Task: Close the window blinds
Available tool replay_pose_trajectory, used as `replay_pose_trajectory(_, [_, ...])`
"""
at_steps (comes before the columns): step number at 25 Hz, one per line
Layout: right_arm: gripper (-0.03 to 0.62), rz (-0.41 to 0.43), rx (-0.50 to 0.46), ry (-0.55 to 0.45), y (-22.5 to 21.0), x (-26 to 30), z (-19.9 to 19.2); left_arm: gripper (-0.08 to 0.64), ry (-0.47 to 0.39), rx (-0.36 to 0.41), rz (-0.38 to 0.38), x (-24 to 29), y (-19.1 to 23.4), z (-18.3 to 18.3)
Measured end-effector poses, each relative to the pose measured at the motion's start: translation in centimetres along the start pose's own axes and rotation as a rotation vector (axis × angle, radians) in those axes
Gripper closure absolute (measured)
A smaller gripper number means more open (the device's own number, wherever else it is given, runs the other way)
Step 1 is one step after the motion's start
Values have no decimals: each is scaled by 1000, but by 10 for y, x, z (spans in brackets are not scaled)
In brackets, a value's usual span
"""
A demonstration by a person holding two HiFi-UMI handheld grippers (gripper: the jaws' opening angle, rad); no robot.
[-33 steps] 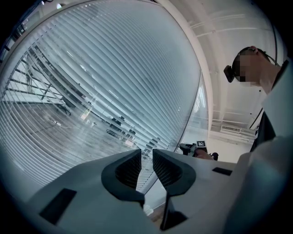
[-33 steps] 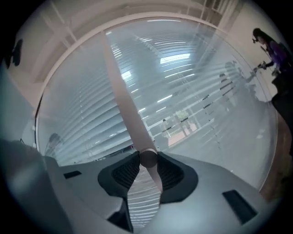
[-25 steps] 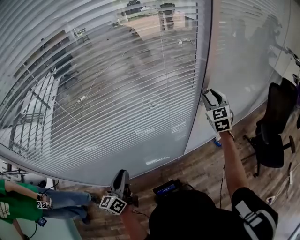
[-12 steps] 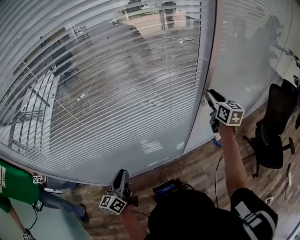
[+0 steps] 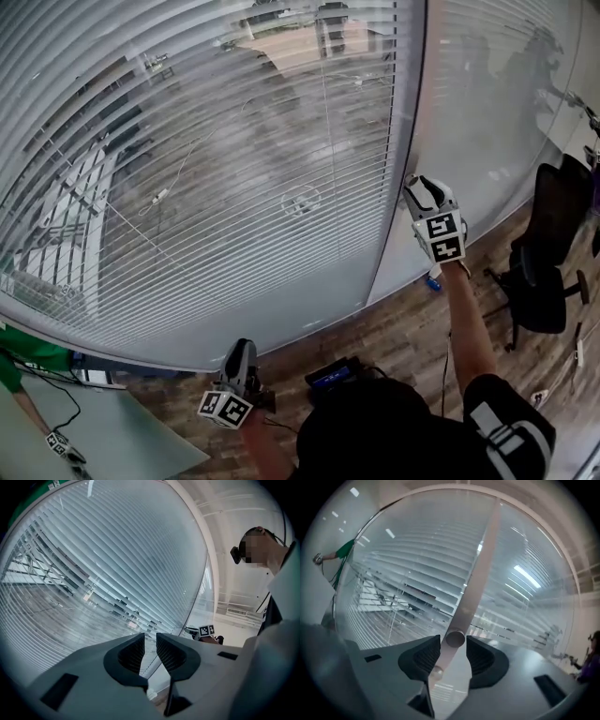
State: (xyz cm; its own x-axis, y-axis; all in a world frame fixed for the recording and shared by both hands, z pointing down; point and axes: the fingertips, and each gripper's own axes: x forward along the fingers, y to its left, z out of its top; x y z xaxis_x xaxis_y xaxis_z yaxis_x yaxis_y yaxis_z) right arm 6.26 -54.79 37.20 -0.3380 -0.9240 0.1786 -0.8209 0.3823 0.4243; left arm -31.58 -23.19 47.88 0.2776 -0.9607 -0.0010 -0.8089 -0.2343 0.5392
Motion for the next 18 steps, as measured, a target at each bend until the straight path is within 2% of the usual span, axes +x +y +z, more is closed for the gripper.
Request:
replay_pose_trajectory(3, [434,-30,-121,14,-1,1,6,471,4,3,-5,0,-2,0])
replay_pose_trajectory(5, [462,-36,-131,26,-3,2,5,471,5,2,-6,1,-3,0])
replay_pose_trajectory(6, [463,-29,-100,26,-3,2,5,471,5,1,-4,0,-3,0])
replay_pose_trajectory(8, [465,4,49,11,-5,3,2,471,2,-2,0,-2,0,-1])
replay_pose_trajectory(12, [465,139,594,-57,-11,6,-6,471,0,-6,7,-2,3,-4])
replay_pose_trajectory(14, [465,205,826,-94,-13,7,-7,471,-1,-7,7,-1,2,-3])
replay_pose_trajectory(15, [465,230,898,-110,-13,7,-6,471,-3,-7,4,-1,2,-4])
replay_pose_trajectory(16, [465,248,928,-119,-13,7,-5,471,-5,-7,-1,-1,3,-5])
replay_pose_trajectory(17, [465,253,904,-117,-12,7,-5,471,-6,-7,-6,-2,4,-7])
replay_pose_trajectory(18, [464,239,819,-102,-11,6,-7,471,-4,-9,-7,-2,4,-8])
